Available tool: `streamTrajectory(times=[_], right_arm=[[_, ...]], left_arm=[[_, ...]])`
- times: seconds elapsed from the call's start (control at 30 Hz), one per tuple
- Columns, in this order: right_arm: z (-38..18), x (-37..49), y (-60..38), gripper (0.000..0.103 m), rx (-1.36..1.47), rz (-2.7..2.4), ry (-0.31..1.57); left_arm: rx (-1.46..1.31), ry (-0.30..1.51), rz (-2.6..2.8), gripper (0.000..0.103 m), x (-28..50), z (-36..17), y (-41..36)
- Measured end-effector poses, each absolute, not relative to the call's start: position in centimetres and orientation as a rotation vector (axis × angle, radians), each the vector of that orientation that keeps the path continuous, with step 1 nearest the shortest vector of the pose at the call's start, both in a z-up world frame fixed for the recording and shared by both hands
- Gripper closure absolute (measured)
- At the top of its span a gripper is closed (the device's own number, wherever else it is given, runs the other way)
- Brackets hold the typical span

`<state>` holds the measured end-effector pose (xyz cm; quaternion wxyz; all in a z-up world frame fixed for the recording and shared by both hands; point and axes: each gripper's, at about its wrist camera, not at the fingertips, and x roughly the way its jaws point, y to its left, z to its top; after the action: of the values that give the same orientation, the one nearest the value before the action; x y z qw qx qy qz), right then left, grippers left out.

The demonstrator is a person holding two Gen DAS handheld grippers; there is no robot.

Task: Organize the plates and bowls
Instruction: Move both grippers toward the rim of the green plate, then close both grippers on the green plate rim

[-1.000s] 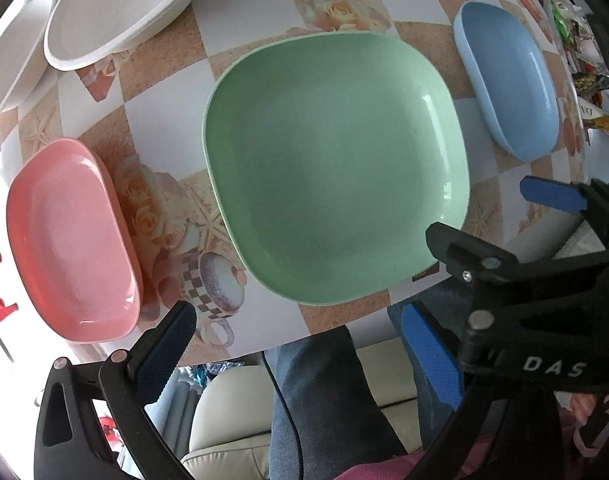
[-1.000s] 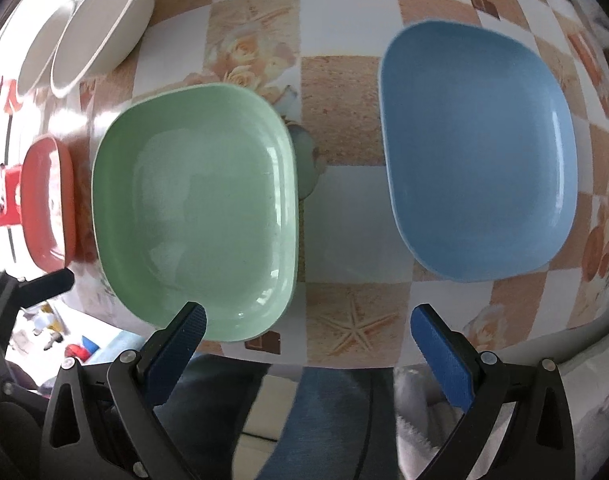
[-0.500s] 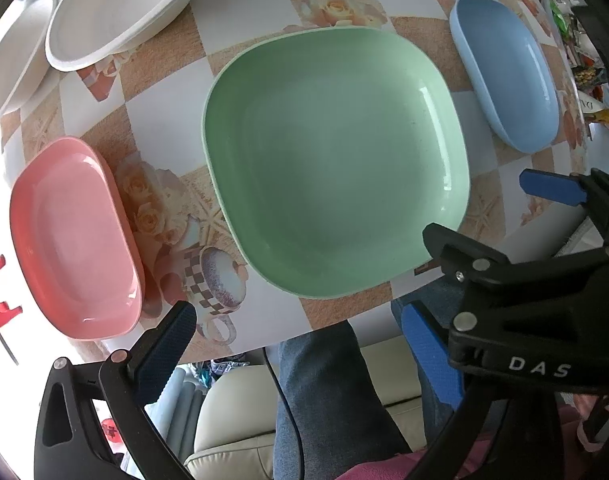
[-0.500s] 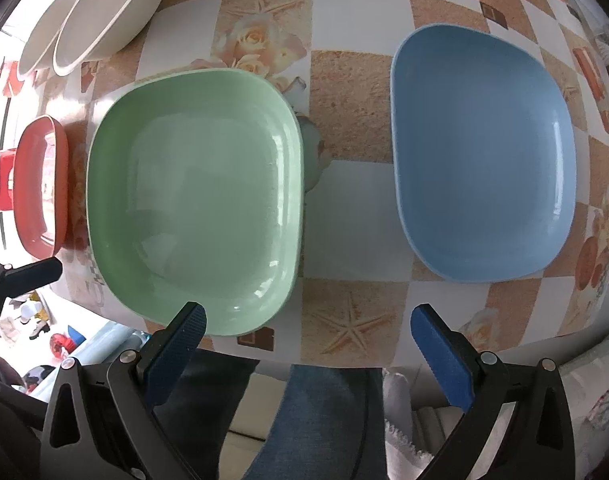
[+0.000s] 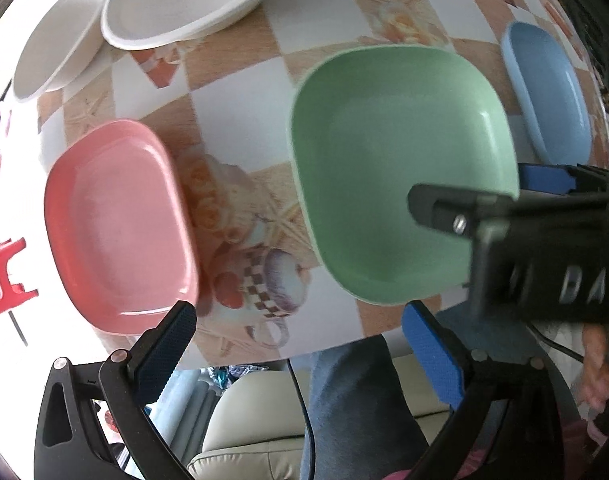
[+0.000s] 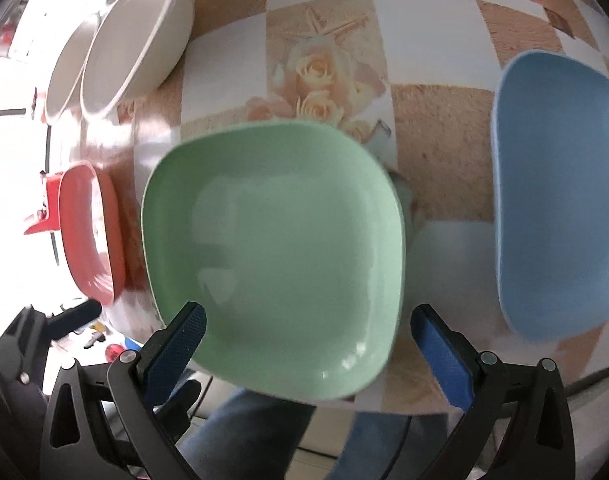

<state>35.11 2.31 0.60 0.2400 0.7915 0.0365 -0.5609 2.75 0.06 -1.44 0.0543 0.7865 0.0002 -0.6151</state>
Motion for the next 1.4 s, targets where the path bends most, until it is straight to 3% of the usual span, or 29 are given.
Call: streamTrajectory(times=[0.4,0.7,1.07,1.4], right_arm=[[2.6,28.6,5.2,0.000,2.181,-1.715,0.257],[3.8,25.3,8.8,0.000,2.184,-1.775,0.369],[4.7,26.1,10.2,0.000,2.212,-1.764,0.352],[5.3,31.2,11.9,0.000,2.333,-1.790,0.126]], left_arm=[[2.196,0.159,-1.930,0.000,1.3,0.8,-1.0],[2.118,0.094,-2.031,0.000,0.0,1.7,1.4],[2.095,0.076,-2.018,0.000,1.6,3.1,2.8],[2.092,-0.108,-2.124,0.002,2.1,6.1,4.7]])
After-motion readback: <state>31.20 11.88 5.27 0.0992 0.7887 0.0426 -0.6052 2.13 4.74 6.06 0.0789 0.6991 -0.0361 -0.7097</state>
